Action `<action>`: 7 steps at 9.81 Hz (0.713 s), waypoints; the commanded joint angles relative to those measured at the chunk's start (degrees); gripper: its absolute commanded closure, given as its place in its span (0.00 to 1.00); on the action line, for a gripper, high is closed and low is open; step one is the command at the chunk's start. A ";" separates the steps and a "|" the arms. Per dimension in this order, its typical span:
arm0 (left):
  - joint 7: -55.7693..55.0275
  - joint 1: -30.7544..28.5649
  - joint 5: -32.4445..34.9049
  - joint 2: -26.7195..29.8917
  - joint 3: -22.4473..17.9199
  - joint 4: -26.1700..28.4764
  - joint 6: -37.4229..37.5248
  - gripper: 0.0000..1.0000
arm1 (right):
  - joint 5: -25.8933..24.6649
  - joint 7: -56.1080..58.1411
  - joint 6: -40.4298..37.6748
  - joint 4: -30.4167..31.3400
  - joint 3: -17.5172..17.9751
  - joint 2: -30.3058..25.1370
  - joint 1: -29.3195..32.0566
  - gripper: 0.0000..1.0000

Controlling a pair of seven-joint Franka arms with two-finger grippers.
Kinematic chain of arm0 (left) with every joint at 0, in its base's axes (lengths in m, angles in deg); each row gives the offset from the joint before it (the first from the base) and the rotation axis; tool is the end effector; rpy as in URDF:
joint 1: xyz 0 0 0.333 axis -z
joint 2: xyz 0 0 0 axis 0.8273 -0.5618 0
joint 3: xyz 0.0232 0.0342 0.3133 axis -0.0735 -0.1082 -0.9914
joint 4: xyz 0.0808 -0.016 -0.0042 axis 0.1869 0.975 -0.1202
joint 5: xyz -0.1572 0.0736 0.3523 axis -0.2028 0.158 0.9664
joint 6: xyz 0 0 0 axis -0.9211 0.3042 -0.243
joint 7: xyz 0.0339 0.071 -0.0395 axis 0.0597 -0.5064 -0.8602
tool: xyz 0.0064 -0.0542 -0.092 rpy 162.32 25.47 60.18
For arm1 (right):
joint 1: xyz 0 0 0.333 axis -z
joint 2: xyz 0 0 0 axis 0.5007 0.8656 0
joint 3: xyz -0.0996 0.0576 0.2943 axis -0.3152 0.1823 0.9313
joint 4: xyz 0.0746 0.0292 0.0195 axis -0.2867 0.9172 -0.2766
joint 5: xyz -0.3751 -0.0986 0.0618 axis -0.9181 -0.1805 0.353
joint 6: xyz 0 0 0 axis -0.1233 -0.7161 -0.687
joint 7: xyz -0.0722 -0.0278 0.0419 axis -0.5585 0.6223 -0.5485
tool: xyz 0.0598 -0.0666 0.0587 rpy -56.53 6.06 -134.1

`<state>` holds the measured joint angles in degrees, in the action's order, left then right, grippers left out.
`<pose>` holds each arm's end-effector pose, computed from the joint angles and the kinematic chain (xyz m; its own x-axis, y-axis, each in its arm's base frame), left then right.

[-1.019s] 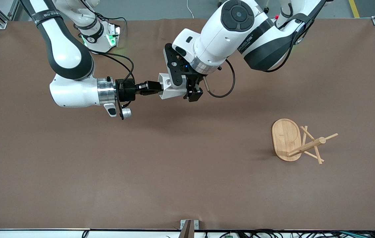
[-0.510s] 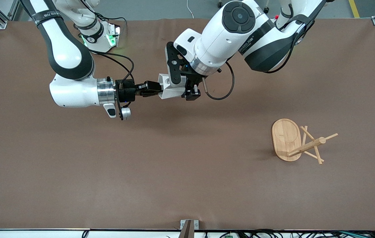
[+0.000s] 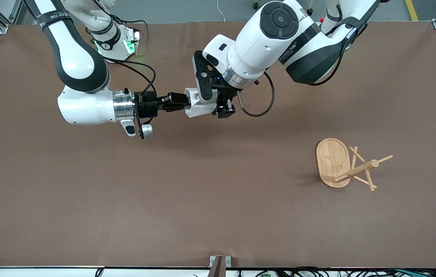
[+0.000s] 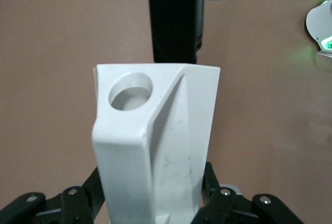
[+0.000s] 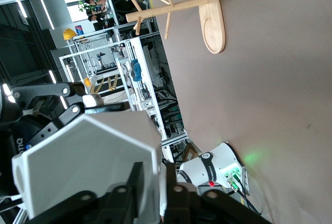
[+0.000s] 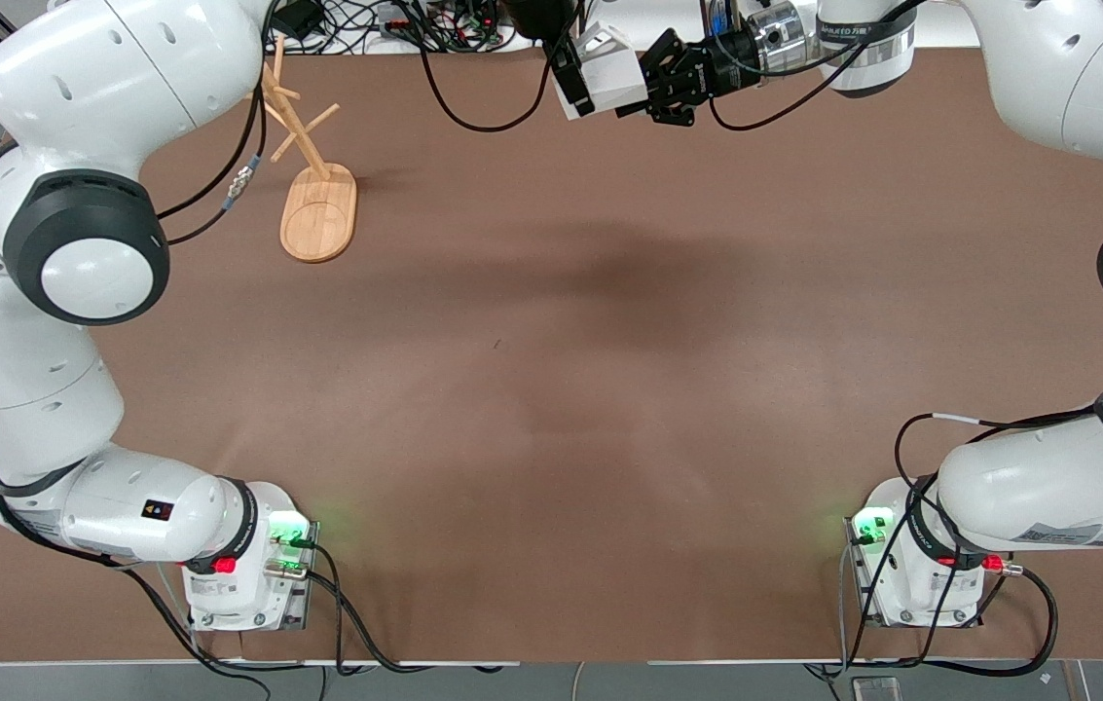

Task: Hang cup on rack
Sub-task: 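Carry the cup toward the rack while the right gripper opens and withdraws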

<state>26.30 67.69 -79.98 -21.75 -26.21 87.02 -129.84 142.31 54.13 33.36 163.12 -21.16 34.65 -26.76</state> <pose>0.5176 -0.4752 0.5519 0.2353 -0.9096 0.3424 -0.9697 -0.1960 0.1457 0.5368 0.3036 0.4331 0.9584 0.1274 -0.2555 -0.2098 -0.2924 -0.9330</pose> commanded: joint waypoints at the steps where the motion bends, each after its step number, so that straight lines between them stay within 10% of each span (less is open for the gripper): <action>1: -1.87 -1.05 1.46 0.00 -0.13 0.55 0.04 1.00 | 0.09 -1.03 -0.95 1.10 0.13 -3.71 2.32 0.00; 3: -2.75 -3.06 1.46 0.70 -0.22 0.99 0.39 1.00 | -10.65 -11.78 -2.52 -3.09 -2.93 -3.63 3.39 0.00; 7: -16.27 -8.85 1.55 3.43 -0.21 1.96 3.82 1.00 | -48.24 -30.11 -6.12 -9.19 -10.75 -7.83 3.22 0.00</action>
<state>13.10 61.24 -79.73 -19.28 -26.39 86.71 -126.90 103.87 28.08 28.47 153.79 -29.79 29.52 -23.47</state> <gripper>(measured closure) 0.260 0.000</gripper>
